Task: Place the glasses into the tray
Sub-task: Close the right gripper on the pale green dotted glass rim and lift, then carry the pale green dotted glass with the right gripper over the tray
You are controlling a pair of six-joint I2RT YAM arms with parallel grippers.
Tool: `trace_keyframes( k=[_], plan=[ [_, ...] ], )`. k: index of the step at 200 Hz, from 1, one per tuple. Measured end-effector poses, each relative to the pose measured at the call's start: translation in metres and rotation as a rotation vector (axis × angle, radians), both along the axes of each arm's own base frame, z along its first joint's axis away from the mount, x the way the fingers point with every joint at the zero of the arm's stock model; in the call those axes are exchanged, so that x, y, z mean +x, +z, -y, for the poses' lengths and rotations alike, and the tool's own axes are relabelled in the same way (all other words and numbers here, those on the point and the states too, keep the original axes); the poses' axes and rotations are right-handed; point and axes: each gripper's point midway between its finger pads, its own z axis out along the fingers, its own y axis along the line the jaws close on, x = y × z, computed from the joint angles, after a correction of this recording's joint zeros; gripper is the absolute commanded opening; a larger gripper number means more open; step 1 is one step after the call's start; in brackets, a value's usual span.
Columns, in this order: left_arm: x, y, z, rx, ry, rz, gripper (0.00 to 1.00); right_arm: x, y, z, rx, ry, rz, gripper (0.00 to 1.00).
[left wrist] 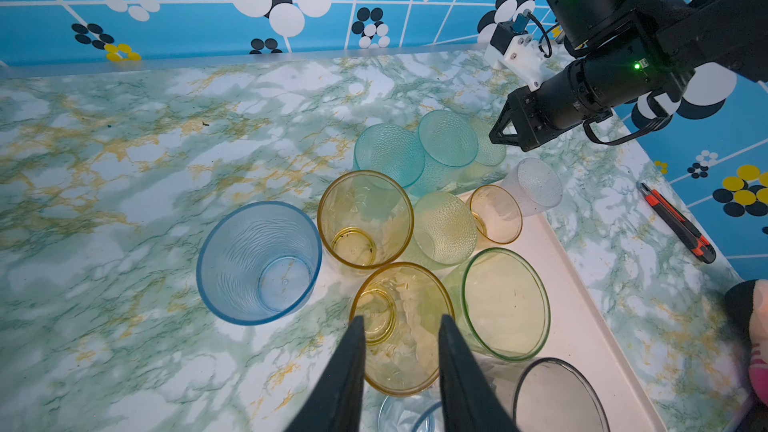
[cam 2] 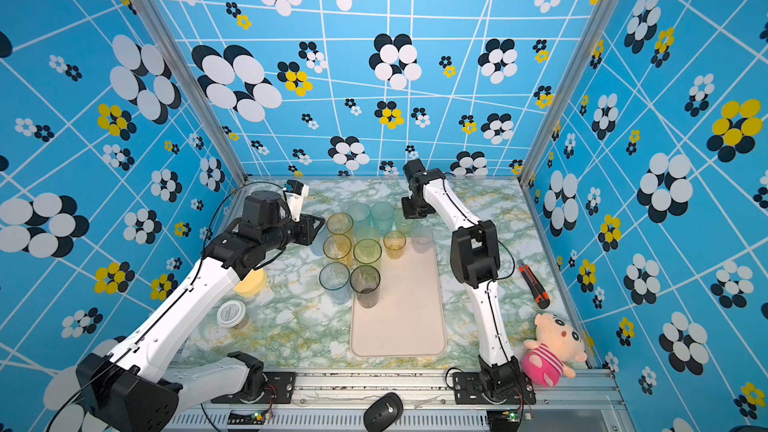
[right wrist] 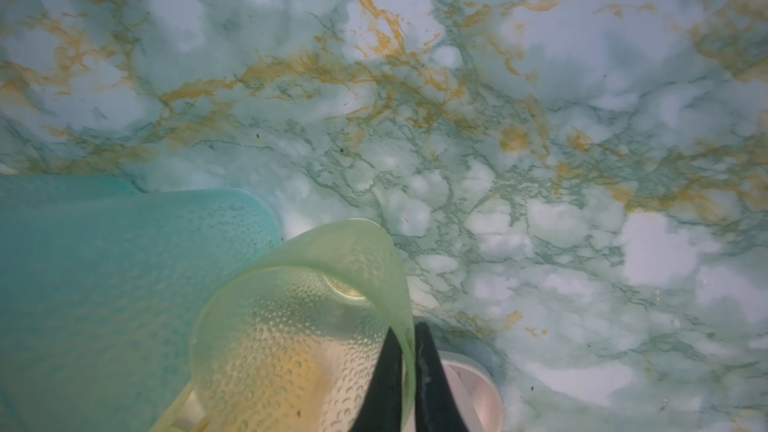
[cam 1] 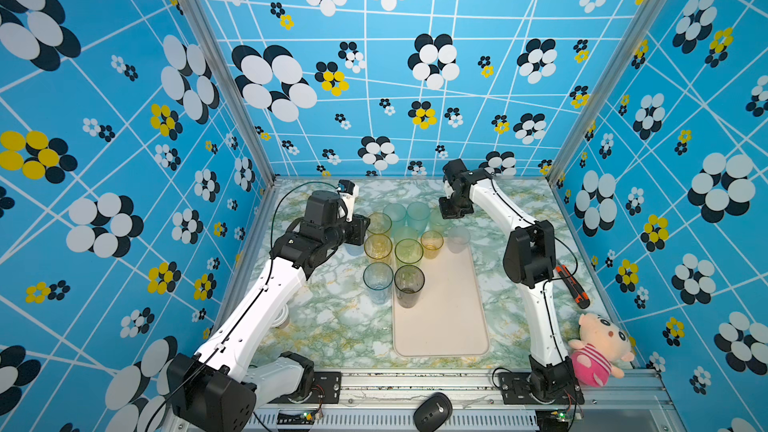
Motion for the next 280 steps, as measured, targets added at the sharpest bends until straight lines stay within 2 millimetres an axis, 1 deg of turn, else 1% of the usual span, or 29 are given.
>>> trace_keyframes(
  k=[25, 76, 96, 116, 133, 140, 169, 172, 184, 192, 199, 212, 227, 243, 261, 280],
  plan=[
    [0.000, -0.001, 0.000, 0.000, -0.002, -0.003, 0.32, 0.001, 0.001, 0.000, -0.013, 0.001, 0.009, 0.01],
    [-0.001, -0.002, 0.000, -0.003, -0.005, -0.007, 0.32, 0.006, 0.003, 0.004, -0.035, -0.008, 0.046, 0.00],
    [-0.001, -0.002, -0.001, -0.001, -0.006, -0.007, 0.32, 0.004, 0.009, 0.007, -0.050, -0.012, 0.055, 0.00],
    [-0.001, -0.004, -0.001, 0.001, -0.005, -0.012, 0.32, 0.003, 0.022, 0.013, -0.069, -0.017, 0.082, 0.00],
    [-0.001, -0.004, -0.001, 0.003, -0.005, -0.015, 0.32, -0.006, 0.040, 0.020, -0.084, -0.019, 0.107, 0.00],
    [-0.001, -0.005, -0.001, 0.004, -0.006, -0.016, 0.32, -0.010, 0.051, 0.023, -0.085, -0.019, 0.123, 0.00],
    [0.000, -0.013, -0.004, 0.018, 0.000, -0.041, 0.32, -0.026, 0.109, 0.032, -0.062, -0.022, 0.226, 0.00],
    [0.000, -0.014, -0.005, 0.019, 0.002, -0.043, 0.32, -0.029, 0.117, 0.033, -0.058, -0.023, 0.241, 0.00],
    [0.000, -0.016, -0.007, 0.024, 0.007, -0.054, 0.32, -0.041, 0.139, 0.038, -0.043, -0.027, 0.285, 0.00],
    [0.000, -0.017, -0.008, 0.025, 0.010, -0.059, 0.32, -0.051, 0.151, 0.041, -0.034, -0.027, 0.305, 0.00],
    [-0.001, -0.018, -0.009, 0.028, 0.010, -0.062, 0.32, -0.061, 0.159, 0.044, -0.028, -0.027, 0.319, 0.00],
    [-0.001, -0.019, -0.011, 0.031, 0.015, -0.069, 0.32, -0.079, 0.169, 0.046, -0.023, -0.016, 0.329, 0.00],
    [-0.001, -0.021, -0.013, 0.034, 0.020, -0.076, 0.32, -0.101, 0.169, 0.041, -0.023, 0.013, 0.325, 0.00],
    [-0.002, -0.021, -0.015, 0.039, 0.020, -0.082, 0.32, -0.126, 0.158, 0.029, -0.026, 0.063, 0.291, 0.00],
    [-0.003, -0.020, -0.015, 0.040, 0.020, -0.086, 0.32, -0.156, 0.131, 0.019, -0.036, 0.112, 0.222, 0.00],
    [-0.003, -0.017, -0.015, 0.038, 0.020, -0.082, 0.32, -0.179, 0.100, 0.017, -0.049, 0.126, 0.142, 0.00]
  ],
)
